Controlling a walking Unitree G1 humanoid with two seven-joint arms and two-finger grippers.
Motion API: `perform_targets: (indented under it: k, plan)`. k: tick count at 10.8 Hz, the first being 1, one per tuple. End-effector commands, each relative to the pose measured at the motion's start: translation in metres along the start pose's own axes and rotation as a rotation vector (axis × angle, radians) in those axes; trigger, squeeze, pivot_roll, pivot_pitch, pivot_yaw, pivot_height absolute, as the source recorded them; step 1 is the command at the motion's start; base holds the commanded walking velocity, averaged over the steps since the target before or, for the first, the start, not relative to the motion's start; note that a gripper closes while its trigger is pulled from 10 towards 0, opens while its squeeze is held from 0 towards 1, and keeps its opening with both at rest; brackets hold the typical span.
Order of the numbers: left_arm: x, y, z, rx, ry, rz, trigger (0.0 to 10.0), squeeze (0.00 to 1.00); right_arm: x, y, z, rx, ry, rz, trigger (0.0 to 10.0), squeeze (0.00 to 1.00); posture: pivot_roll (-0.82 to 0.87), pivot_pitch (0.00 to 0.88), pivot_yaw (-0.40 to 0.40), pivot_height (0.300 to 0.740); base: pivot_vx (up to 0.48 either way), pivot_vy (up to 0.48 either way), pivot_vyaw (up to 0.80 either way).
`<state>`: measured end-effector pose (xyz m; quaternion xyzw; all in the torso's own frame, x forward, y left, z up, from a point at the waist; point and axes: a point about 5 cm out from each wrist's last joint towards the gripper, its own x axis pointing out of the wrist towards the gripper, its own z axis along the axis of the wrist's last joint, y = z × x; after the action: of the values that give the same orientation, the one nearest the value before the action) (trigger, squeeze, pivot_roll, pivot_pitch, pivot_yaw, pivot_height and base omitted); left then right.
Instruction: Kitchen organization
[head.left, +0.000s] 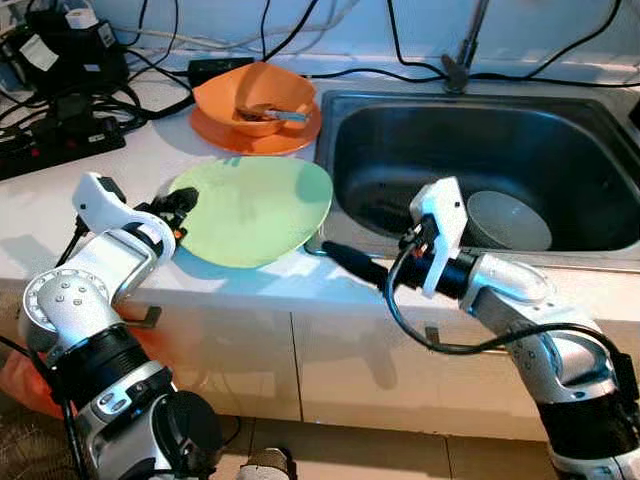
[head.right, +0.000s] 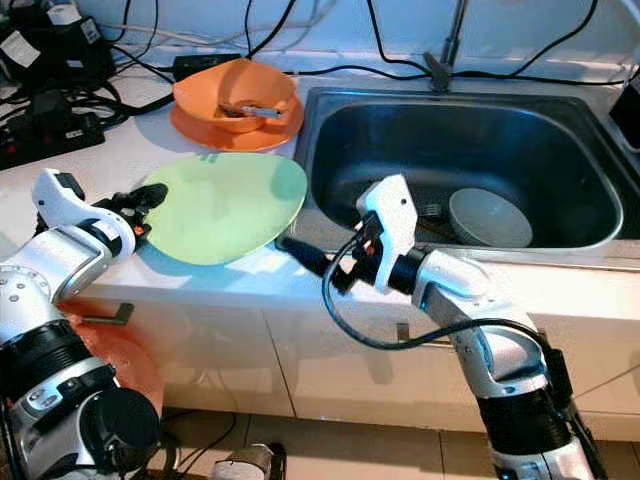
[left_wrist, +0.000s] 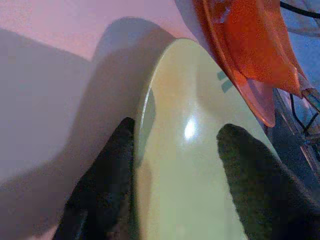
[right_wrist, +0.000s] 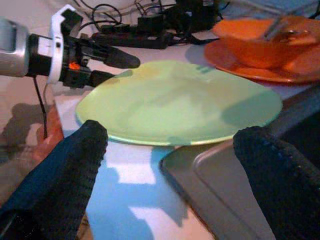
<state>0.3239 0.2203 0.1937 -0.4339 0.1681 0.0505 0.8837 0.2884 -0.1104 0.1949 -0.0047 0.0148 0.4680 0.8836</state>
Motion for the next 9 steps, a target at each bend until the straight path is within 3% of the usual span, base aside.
perform_targets:
  k: [1, 5, 9]
  plan:
    - [0.007, 0.008, -0.02, -0.012, 0.105, 0.05, 0.0, 0.0, -0.003, 0.002, 0.0, -0.011, 0.015, 0.019, 10.0, 0.0, 0.15, 0.094, 0.043, 0.74, 0.0, 0.0, 0.0]
    - [0.008, 0.011, -0.014, -0.017, 0.082, 0.051, 0.0, 0.0, -0.005, -0.003, -0.002, -0.03, 0.045, -0.01, 10.0, 0.0, 0.16, 0.097, 0.044, 0.74, 0.0, 0.0, 0.0]
    - [0.003, 0.012, -0.012, -0.039, 0.057, -0.017, 0.0, 0.0, -0.005, -0.009, -0.002, 0.008, 0.026, -0.061, 10.0, 0.0, 0.15, 0.096, 0.05, 0.74, 0.0, 0.0, 0.0]
